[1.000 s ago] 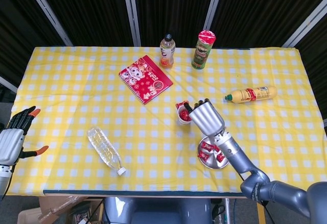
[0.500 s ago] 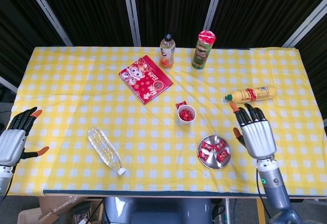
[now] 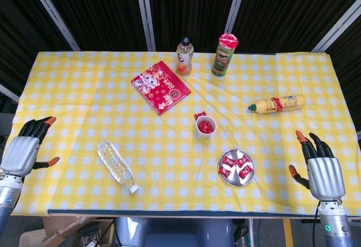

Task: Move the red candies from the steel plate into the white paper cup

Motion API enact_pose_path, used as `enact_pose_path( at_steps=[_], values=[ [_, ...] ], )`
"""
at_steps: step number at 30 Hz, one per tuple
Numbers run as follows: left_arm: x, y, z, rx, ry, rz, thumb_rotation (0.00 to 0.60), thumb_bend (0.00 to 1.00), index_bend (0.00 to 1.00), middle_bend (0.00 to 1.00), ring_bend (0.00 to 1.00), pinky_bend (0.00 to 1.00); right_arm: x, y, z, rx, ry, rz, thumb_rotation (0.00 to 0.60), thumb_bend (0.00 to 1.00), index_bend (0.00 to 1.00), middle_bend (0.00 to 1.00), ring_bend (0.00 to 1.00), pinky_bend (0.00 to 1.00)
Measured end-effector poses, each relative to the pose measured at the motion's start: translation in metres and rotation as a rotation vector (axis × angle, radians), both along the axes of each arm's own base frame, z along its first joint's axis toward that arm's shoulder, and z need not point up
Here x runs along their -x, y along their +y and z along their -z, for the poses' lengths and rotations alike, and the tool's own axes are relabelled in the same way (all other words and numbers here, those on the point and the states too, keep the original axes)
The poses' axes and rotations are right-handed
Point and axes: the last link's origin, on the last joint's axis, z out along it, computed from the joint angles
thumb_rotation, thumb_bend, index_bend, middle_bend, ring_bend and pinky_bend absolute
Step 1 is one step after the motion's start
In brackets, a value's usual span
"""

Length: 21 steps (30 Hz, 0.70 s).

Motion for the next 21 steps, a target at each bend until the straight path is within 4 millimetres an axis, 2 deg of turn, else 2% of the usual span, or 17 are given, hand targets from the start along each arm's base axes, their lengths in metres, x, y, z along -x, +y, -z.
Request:
enact_pose_path(
  at_steps=[1, 4, 7, 10, 13, 17, 21],
  values=[
    [-0.005, 0.007, 0.000, 0.000, 0.018, 0.013, 0.600, 0.09, 0.02, 0.55, 0.58, 0.59, 0.001, -0.001, -0.002, 0.007, 0.002, -0.005, 0.600, 0.32, 0.06, 0.25, 0.13, 0.22],
    [-0.026, 0.035, 0.003, 0.007, 0.079, 0.065, 0.600, 0.11, 0.07, 0.76, 0.76, 0.73, 0.003, -0.002, -0.005, 0.015, -0.001, -0.016, 0.600, 0.33, 0.06, 0.25, 0.13, 0.22],
    [-0.049, 0.063, 0.009, 0.036, 0.138, 0.111, 0.600, 0.14, 0.11, 0.87, 0.85, 0.80, 0.004, -0.004, -0.005, 0.012, -0.017, -0.020, 0.600, 0.32, 0.07, 0.25, 0.13, 0.22],
    [-0.076, 0.090, 0.020, 0.080, 0.196, 0.155, 0.600, 0.18, 0.16, 0.94, 0.91, 0.85, 0.006, -0.005, -0.006, 0.011, -0.011, -0.023, 0.600, 0.33, 0.07, 0.25, 0.13, 0.22],
    [-0.107, 0.118, 0.036, 0.118, 0.256, 0.206, 0.600, 0.23, 0.18, 0.96, 0.93, 0.87, 0.008, -0.006, -0.006, 0.011, -0.016, -0.024, 0.600, 0.33, 0.08, 0.25, 0.13, 0.22],
    [-0.150, 0.152, 0.066, 0.149, 0.323, 0.267, 0.600, 0.25, 0.18, 0.97, 0.94, 0.87, 0.010, -0.007, -0.008, 0.012, -0.041, -0.020, 0.600, 0.33, 0.09, 0.25, 0.13, 0.22],
    [-0.186, 0.174, 0.098, 0.165, 0.381, 0.313, 0.600, 0.27, 0.19, 0.97, 0.94, 0.87, 0.012, -0.008, -0.011, 0.014, -0.069, -0.018, 0.600, 0.33, 0.09, 0.25, 0.13, 0.22]
  ],
)
